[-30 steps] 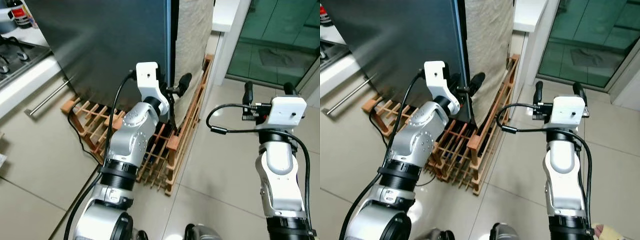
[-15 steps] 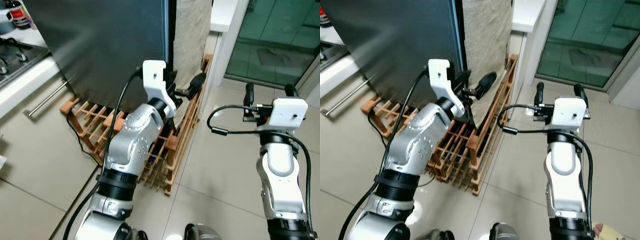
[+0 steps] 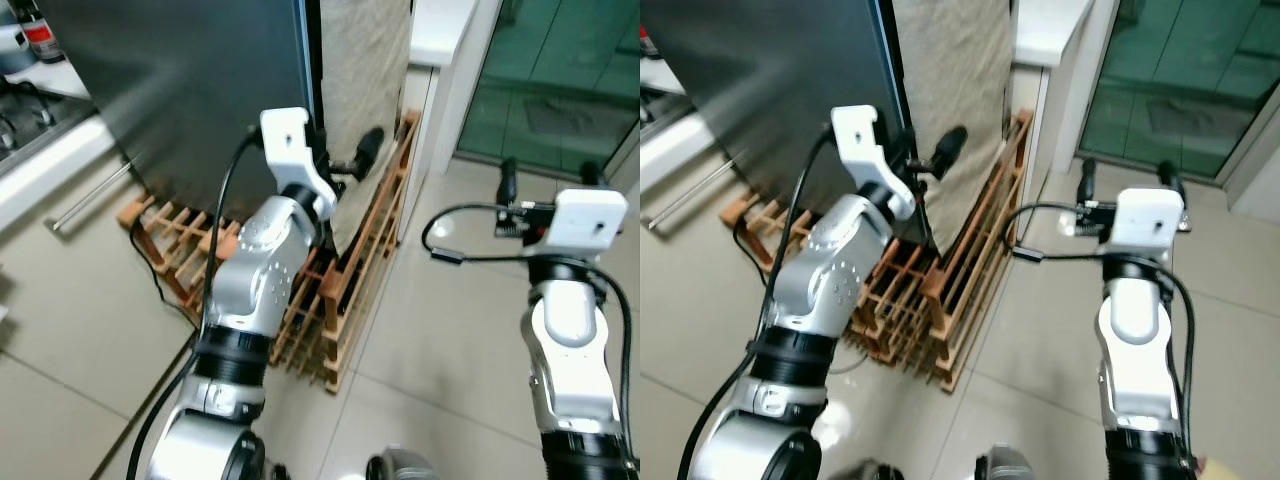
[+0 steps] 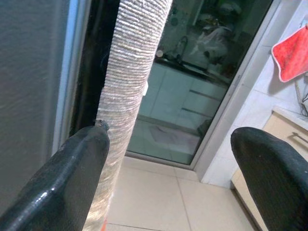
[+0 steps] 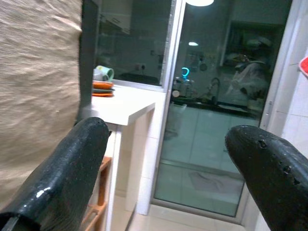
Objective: Restocking fridge
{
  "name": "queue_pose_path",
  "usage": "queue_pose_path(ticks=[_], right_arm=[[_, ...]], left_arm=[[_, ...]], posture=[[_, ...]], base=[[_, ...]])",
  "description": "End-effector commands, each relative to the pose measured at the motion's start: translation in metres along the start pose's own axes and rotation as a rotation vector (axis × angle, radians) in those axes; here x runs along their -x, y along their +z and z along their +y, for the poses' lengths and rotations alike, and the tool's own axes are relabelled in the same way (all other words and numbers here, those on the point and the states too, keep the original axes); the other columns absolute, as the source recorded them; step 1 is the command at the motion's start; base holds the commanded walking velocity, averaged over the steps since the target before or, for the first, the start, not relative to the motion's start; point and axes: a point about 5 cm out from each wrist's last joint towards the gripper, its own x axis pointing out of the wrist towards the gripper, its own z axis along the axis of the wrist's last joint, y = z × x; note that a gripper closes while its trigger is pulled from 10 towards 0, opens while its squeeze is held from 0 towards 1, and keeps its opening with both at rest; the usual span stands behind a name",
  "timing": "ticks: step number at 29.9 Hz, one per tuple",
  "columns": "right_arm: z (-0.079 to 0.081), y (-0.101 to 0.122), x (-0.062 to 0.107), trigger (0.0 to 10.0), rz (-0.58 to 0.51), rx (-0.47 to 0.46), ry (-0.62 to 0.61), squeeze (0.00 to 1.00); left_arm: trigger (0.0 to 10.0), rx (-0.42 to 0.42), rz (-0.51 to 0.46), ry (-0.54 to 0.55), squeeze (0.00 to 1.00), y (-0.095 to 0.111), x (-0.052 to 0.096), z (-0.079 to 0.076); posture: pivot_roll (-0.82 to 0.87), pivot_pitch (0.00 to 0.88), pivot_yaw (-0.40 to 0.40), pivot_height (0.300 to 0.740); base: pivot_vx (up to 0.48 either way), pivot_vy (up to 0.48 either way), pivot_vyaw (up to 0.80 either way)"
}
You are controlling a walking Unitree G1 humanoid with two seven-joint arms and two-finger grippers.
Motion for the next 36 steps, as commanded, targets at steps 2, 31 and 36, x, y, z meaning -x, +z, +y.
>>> queue_pose_path(ticks=[2, 31, 36], right_arm=[[0.005, 0.001, 0.000, 10.0, -0.003, -0.010, 0.018, 0.26], [0.004, 0.001, 0.008, 10.0, 0.006, -0.002, 0.016, 0.26], [0.005, 0.003, 0.012, 10.0, 0.005, -0.005, 0.007, 0.26]], left_arm=[[10.0, -0.016, -0.011, 0.006, 0.00, 0.002, -0.005, -0.002], [10.0, 0.011, 0.014, -0.025, 0.00, -0.016, -0.029, -0.020], [10.0, 0.016, 0.011, -0.039, 0.00, -0.015, -0.032, -0.023]], posture=[[-0.22, 0.049, 0.066, 0.732], [-0.25, 0.066, 0.081, 0.732], [-0.26, 0.083, 0.092, 0.732]], base=[[0.000, 0.000, 0.00], [0.000, 0.000, 0.00], [0.000, 0.000, 0.00]])
